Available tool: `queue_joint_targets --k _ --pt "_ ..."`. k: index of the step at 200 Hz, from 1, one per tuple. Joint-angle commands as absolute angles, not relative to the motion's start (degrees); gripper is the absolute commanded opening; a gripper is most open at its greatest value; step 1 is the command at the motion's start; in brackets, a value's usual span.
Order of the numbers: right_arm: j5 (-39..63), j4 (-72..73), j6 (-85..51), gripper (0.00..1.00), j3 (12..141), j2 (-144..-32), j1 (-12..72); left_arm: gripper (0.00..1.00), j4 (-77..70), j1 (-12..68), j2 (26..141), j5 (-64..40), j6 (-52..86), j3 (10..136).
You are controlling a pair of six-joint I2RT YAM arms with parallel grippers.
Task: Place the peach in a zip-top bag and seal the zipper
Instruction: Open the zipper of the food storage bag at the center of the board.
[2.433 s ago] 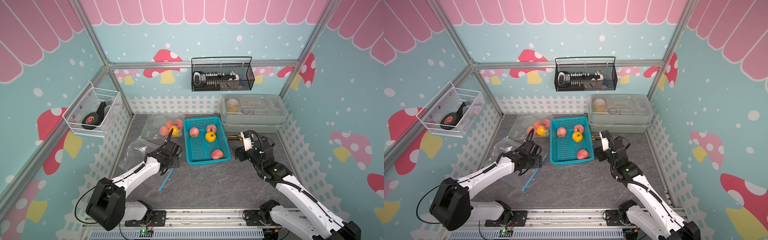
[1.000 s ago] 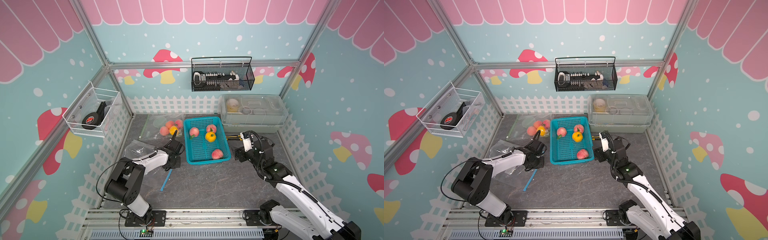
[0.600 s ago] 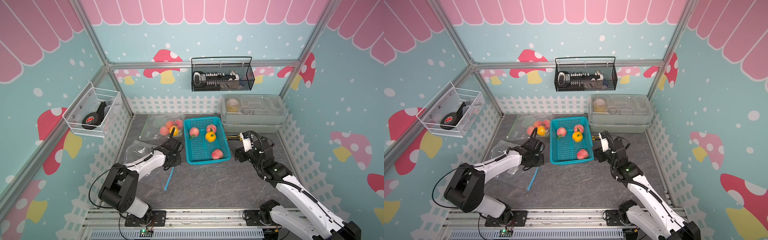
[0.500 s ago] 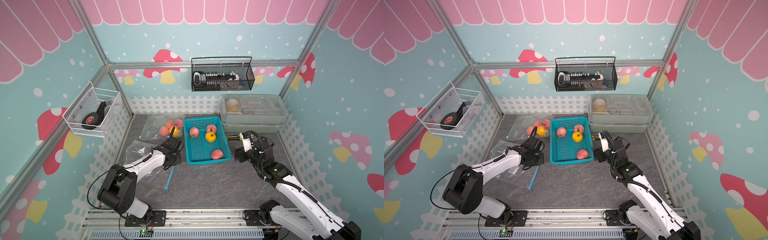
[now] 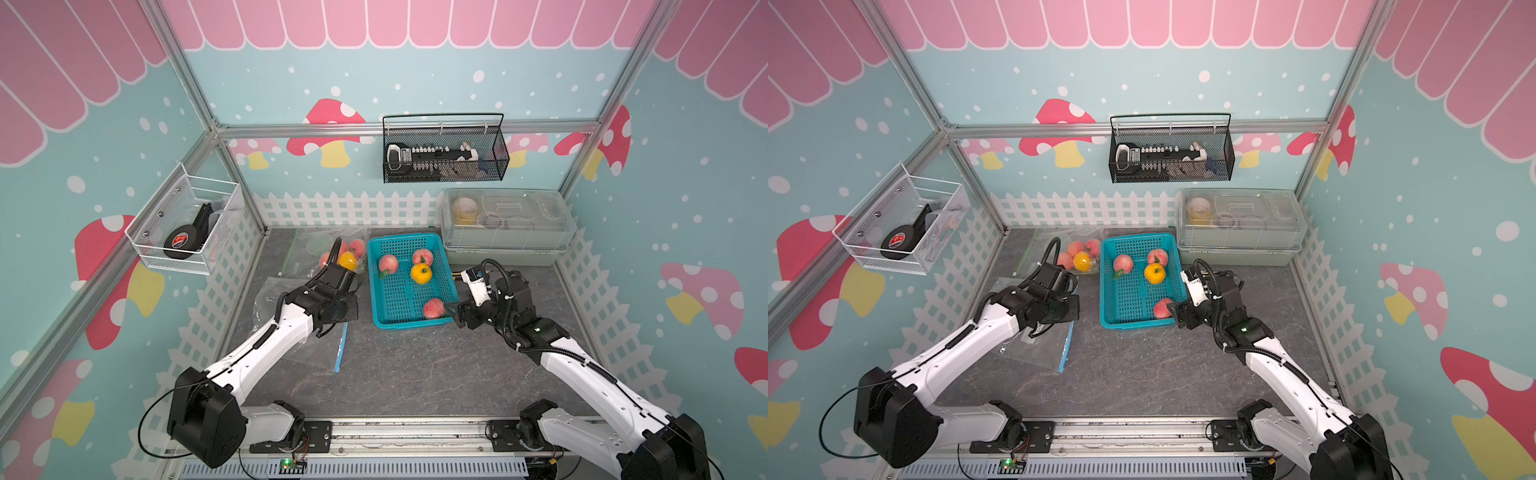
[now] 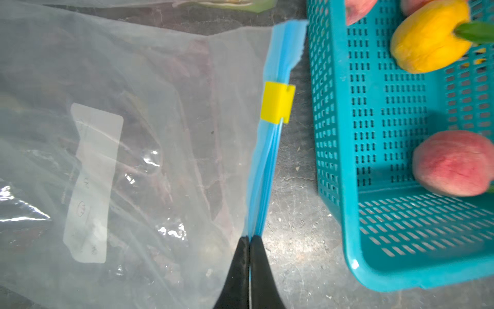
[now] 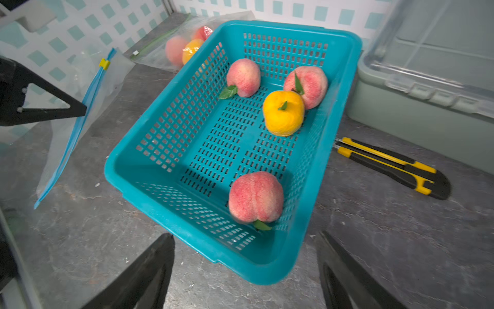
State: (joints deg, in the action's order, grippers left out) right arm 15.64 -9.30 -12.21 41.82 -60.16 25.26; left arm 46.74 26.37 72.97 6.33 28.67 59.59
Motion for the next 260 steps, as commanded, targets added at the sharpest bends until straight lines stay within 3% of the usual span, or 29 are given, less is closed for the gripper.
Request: queue_joint_targets --k 1,49,129,186,260 --pt "20.90 -4.52 -14.04 0.84 44.84 -62.59 28.77 0.00 50.16 26.20 69.06 3.95 28.32 61.63" --pt "20.32 0.36 -16.71 0.81 52.85 -74.16 39.33 0.00 50.27 25.75 63.49 0.05 29.40 64.07" --pt "24.79 3.66 -22.71 0.72 71.07 -93.50 48.93 0.00 50.36 24.90 59.05 -1.34 30.05 65.39" --pt "27.21 5.01 -24.87 0.61 75.56 -98.33 50.60 0.00 50.34 24.61 57.97 -1.52 30.06 65.73" --pt "27.49 5.01 -25.31 0.55 77.15 -100.27 51.67 0.00 50.10 24.45 57.65 -1.73 30.05 65.41"
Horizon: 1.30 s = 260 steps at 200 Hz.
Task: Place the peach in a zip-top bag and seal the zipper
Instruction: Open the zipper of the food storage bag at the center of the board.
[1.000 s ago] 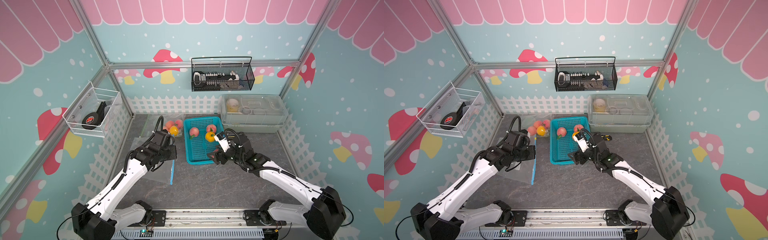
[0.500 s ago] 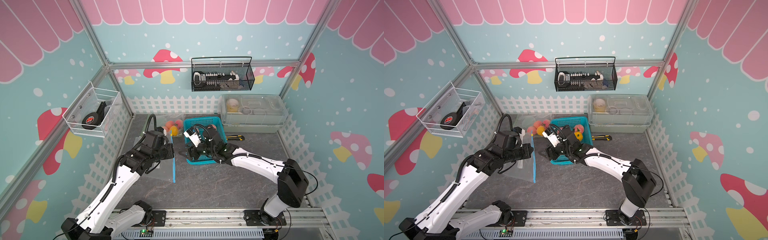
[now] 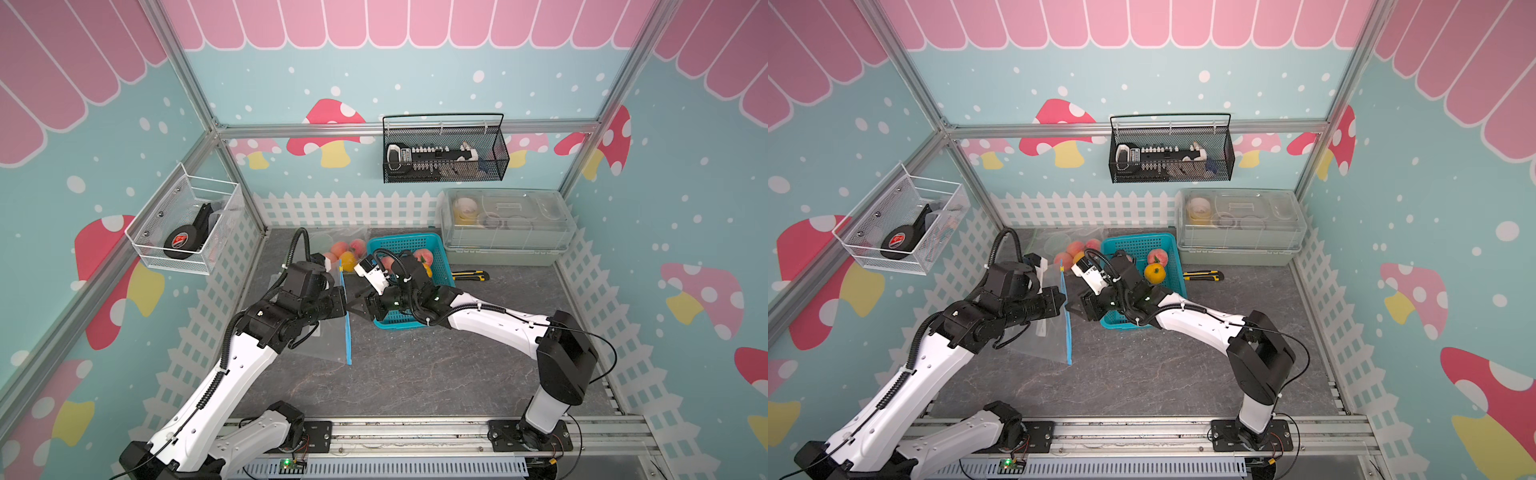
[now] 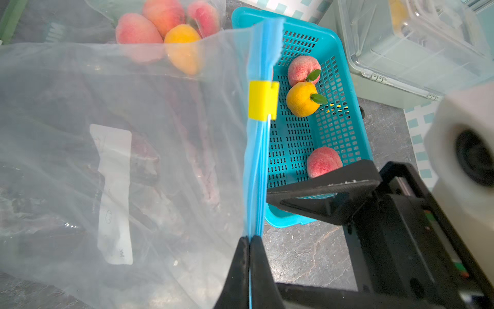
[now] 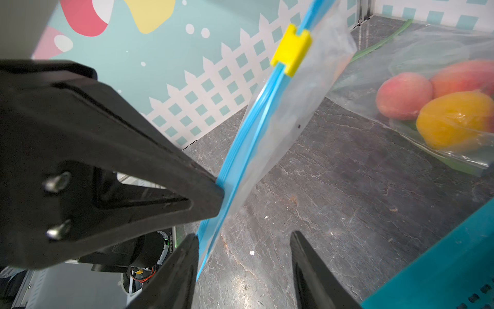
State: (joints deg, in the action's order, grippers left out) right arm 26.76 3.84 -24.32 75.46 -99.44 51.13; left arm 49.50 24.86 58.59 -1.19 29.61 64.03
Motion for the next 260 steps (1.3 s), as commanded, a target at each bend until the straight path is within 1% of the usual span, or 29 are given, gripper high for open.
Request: queue_joint_targets --k 1,72,103,115,136,152,157,174,193,215,236,260 --pt "27.50 5.01 -25.31 0.55 77.16 -100.28 51.63 0.00 50.10 24.44 57.65 -1.74 30.06 65.40" --pt "26.68 4.22 -25.92 0.45 78.47 -102.28 51.93 0.00 49.37 24.35 57.25 -3.05 30.40 65.35" --pt "27.15 4.04 -26.20 0.41 78.74 -103.16 52.20 0.00 47.81 24.39 56.98 -3.85 31.11 64.56" --pt "27.25 4.22 -26.53 0.36 78.73 -103.36 52.37 0.00 47.39 24.35 57.08 -3.98 31.35 64.11" --pt "26.64 4.66 -27.54 0.15 78.47 -103.22 52.47 0.00 47.30 24.35 57.29 -3.85 31.03 63.66" --pt "25.34 4.32 -28.42 0.03 78.39 -102.39 52.42 0.00 47.33 24.35 57.15 -3.35 30.27 63.38" --pt "24.79 4.02 -28.87 0.00 78.40 -102.10 52.44 0.00 47.59 24.35 57.21 -3.27 29.92 63.37" --pt "23.78 3.54 -30.89 0.00 78.54 -101.14 52.46 0.00 48.38 24.37 57.65 -3.68 28.22 63.30" --pt "22.71 2.60 -33.40 0.00 79.17 -100.47 52.76 0.15 48.36 24.35 57.85 -3.96 27.38 62.91" --pt "21.24 0.90 -34.69 0.00 80.15 -100.13 53.26 0.28 48.10 24.42 57.91 -4.41 26.69 62.70" --pt "20.93 0.36 -35.14 0.00 80.87 -100.10 53.72 0.34 47.50 24.52 58.26 -6.21 25.78 62.45" --pt "20.34 0.00 -36.30 0.00 81.75 -100.46 54.00 0.35 47.20 24.94 58.94 -7.10 25.56 62.31"
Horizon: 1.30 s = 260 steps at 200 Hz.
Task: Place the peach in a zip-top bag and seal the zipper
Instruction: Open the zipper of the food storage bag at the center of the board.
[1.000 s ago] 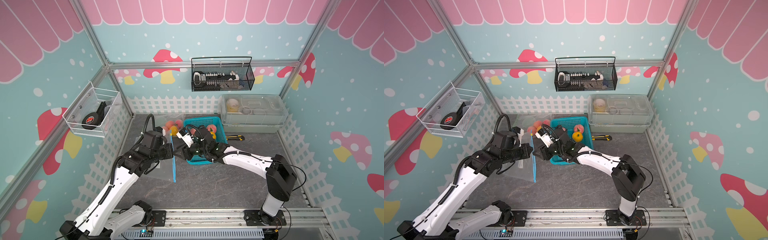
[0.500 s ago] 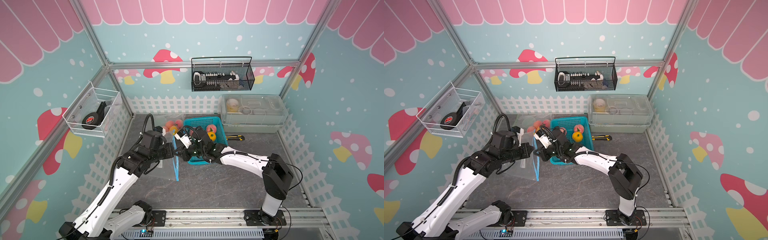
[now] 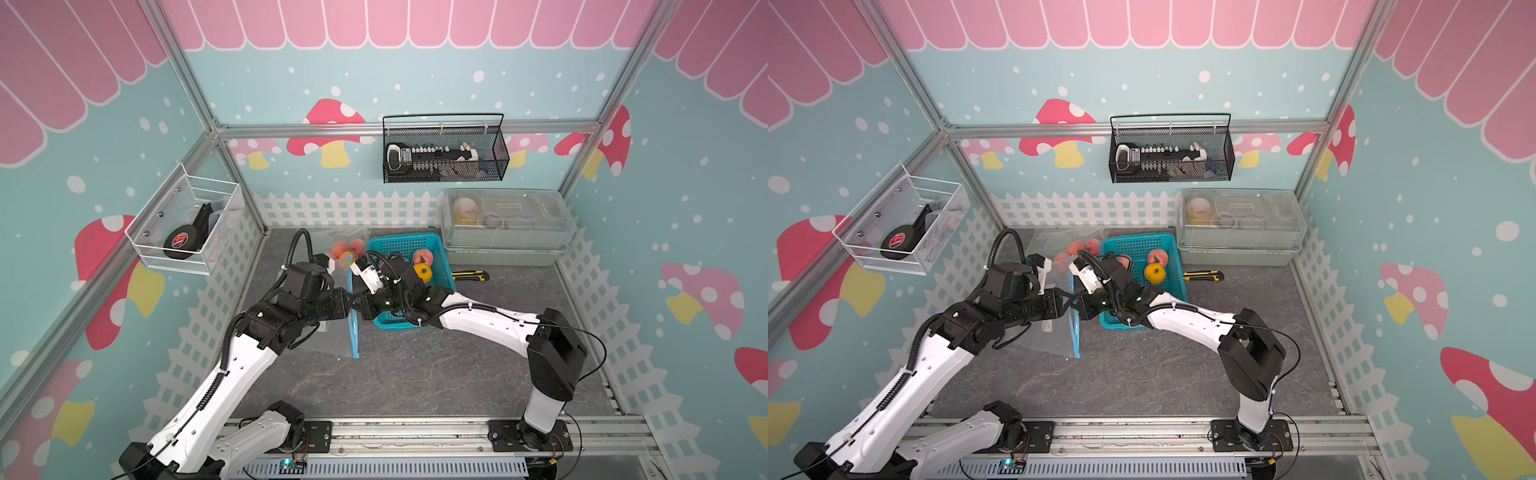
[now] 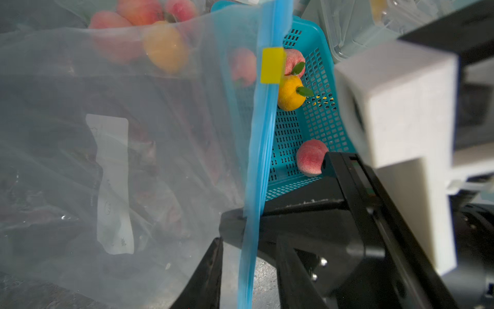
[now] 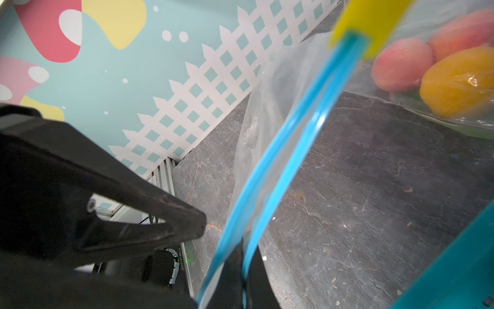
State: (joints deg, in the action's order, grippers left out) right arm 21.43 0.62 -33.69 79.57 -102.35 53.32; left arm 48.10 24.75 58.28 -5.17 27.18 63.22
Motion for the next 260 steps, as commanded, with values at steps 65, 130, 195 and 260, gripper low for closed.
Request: queue_joint_targets --k 65,130,195,260 --pt "16.41 -2.57 -40.85 0.00 84.33 -100.72 54.25 0.38 48.05 25.99 57.14 -7.21 22.53 60.57" --pt "14.96 -5.22 -40.97 0.00 87.34 -101.88 54.28 0.44 49.90 27.28 56.48 -6.37 20.26 59.47" --pt "13.78 -7.73 -38.89 0.00 89.40 -103.51 54.27 0.35 50.06 27.49 51.86 -2.91 20.51 58.83" --pt "14.22 -8.26 -38.94 0.00 91.16 -104.23 54.29 0.35 48.92 27.51 50.89 -5.04 19.64 56.83"
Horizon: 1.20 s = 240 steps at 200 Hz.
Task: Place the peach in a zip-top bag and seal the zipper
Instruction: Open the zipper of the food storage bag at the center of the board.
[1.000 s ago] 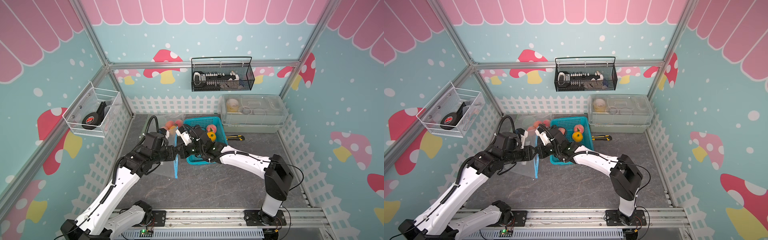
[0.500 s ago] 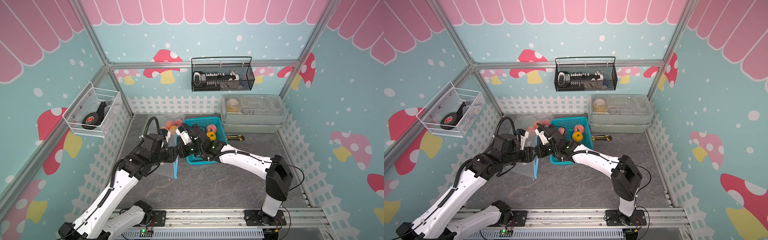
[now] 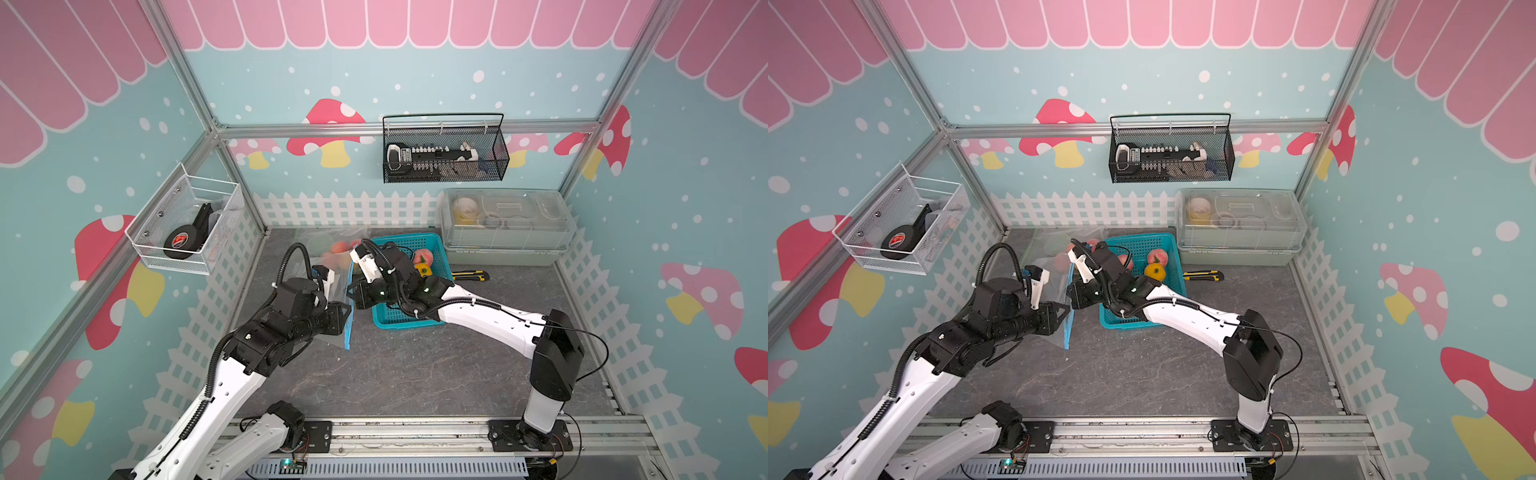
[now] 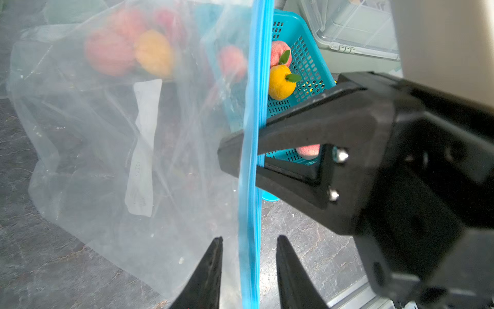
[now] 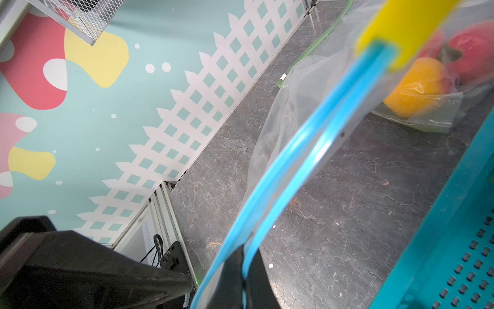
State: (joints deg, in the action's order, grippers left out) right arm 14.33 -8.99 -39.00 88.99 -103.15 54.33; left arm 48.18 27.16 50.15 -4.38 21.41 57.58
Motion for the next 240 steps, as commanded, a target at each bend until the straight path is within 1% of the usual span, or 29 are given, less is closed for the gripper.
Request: queue_joint_targets --k 1,24,46,91,114,128,137,147,176,198,216,240 --pt "14.23 -8.26 -38.94 0.00 91.15 -104.24 54.26 0.34 48.94 27.47 50.93 -5.02 19.67 56.85" --pt "14.67 -8.18 -39.18 0.00 91.26 -104.33 54.30 0.35 48.45 27.51 52.12 -3.18 19.30 56.92" --pt "14.55 -8.50 -39.11 0.00 91.23 -104.50 54.23 0.34 47.79 27.51 52.98 1.17 19.72 57.33" --pt "14.20 -9.98 -38.77 0.00 91.40 -105.10 54.33 0.32 44.28 27.60 52.05 5.80 20.06 57.12" --pt "13.89 -10.61 -38.54 0.00 91.58 -105.06 54.37 0.25 43.27 27.60 51.86 6.26 19.73 56.71" --pt "13.89 -10.72 -38.45 0.00 91.75 -105.03 54.39 0.15 43.05 27.60 52.23 5.70 19.41 56.43" --pt "13.74 -10.97 -38.36 0.00 91.99 -105.12 54.35 0.05 43.04 27.60 52.58 5.34 19.10 56.34" --pt "13.58 -11.30 -38.15 0.00 92.25 -105.20 54.40 0.00 43.06 27.62 52.75 4.98 18.98 56.25" --pt "11.24 -14.08 -37.00 0.00 93.04 -105.60 54.40 0.00 43.29 27.68 51.96 5.75 19.38 56.46" --pt "5.19 -19.28 -35.57 0.00 94.03 -105.82 54.32 0.00 43.68 27.77 50.14 7.49 20.29 57.44" --pt "-0.11 -22.87 -34.45 0.05 94.69 -105.58 54.45 0.00 45.00 27.90 49.46 8.74 20.97 59.01" --pt "-5.21 -26.55 -32.90 0.13 96.20 -105.25 54.62 0.00 48.01 28.12 49.97 11.57 22.75 61.75"
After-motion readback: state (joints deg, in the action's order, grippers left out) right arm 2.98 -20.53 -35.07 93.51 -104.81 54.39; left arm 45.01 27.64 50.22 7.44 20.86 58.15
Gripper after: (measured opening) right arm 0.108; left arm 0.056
